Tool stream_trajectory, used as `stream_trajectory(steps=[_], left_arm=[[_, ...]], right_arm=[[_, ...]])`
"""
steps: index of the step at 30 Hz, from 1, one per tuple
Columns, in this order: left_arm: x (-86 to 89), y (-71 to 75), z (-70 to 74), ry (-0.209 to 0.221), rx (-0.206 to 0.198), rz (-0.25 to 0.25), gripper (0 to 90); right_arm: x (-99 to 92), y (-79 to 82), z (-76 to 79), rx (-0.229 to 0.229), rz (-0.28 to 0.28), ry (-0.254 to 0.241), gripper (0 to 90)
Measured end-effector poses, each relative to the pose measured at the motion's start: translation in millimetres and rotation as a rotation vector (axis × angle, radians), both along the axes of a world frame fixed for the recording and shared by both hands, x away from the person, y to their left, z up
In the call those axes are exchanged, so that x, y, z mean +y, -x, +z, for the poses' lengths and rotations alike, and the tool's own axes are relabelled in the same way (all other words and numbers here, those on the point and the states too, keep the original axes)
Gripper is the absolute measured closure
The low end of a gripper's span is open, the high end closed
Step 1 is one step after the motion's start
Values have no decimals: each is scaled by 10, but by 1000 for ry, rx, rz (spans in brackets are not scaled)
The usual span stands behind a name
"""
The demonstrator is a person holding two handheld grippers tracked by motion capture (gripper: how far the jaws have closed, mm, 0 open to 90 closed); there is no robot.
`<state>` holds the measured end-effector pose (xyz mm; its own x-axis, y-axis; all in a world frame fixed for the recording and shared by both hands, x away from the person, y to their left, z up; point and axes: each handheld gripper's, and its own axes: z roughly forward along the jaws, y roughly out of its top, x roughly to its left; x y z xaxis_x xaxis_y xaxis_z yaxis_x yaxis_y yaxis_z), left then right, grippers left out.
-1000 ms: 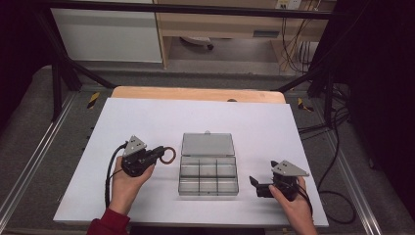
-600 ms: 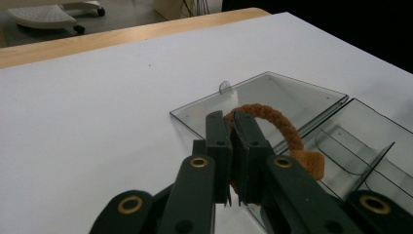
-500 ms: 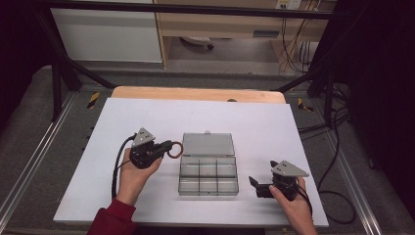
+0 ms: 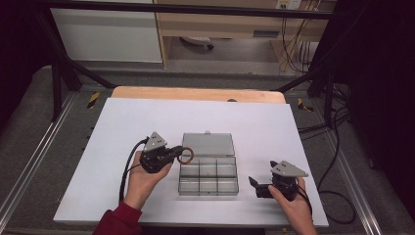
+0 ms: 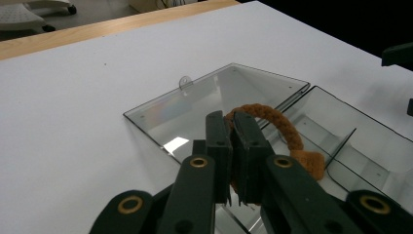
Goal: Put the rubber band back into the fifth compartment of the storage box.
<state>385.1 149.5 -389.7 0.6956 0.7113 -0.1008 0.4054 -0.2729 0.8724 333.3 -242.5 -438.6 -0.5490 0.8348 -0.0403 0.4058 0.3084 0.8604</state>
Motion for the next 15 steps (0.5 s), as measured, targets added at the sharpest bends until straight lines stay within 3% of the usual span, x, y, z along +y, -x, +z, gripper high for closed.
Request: stream_trajectory(steps=[15], left_arm=[[-172,59,-37,-5,9,-52,855]], right_arm=[[2,0,-2,-1,5,1,26]])
